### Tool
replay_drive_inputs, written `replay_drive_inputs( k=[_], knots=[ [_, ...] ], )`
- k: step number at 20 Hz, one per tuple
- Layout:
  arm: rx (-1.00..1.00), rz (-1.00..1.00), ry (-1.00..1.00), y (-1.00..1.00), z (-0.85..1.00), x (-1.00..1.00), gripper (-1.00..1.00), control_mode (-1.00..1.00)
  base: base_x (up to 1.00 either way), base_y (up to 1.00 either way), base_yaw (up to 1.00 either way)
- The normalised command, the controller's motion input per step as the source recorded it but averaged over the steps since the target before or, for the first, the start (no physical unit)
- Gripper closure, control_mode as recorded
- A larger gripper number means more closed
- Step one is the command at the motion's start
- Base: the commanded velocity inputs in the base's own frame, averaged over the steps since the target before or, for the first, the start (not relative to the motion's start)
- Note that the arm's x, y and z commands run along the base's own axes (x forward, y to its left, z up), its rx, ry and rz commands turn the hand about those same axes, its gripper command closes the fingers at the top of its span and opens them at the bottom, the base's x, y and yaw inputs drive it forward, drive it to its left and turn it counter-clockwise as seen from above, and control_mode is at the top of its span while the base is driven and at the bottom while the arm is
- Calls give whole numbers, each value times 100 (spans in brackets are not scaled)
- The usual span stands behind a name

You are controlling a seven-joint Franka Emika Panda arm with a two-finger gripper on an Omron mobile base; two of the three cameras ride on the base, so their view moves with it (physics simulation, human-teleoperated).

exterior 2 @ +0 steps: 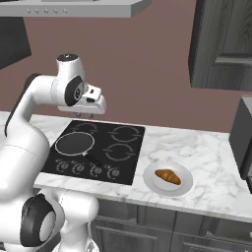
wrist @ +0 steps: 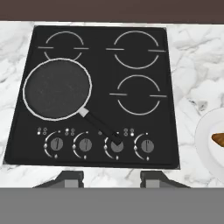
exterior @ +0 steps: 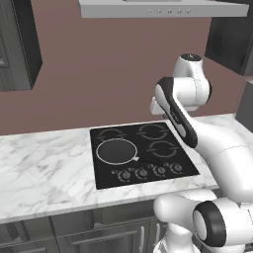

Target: Pick the croissant and place it on the pan. Then turn on the stove to warm the croissant.

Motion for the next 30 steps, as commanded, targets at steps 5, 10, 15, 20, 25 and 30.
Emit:
replay_drive_inputs(
  k=[5, 10, 15, 20, 25, 30],
  knots=[
    [0, 0, 0, -14, 0, 0, -100, -100, 0, 0, 0],
    [0, 3, 0, -36, 0, 0, -100, -100, 0, 0, 0],
    [0, 16, 0, -56, 0, -1, -100, -100, 0, 0, 0],
    [0, 32, 0, -59, -9, -3, -100, -100, 0, 0, 0],
    [-1, 38, 0, -63, -16, -9, -100, -100, 0, 0, 0],
    [-3, 41, 0, -69, -27, -21, -100, -100, 0, 0, 0]
  ],
)
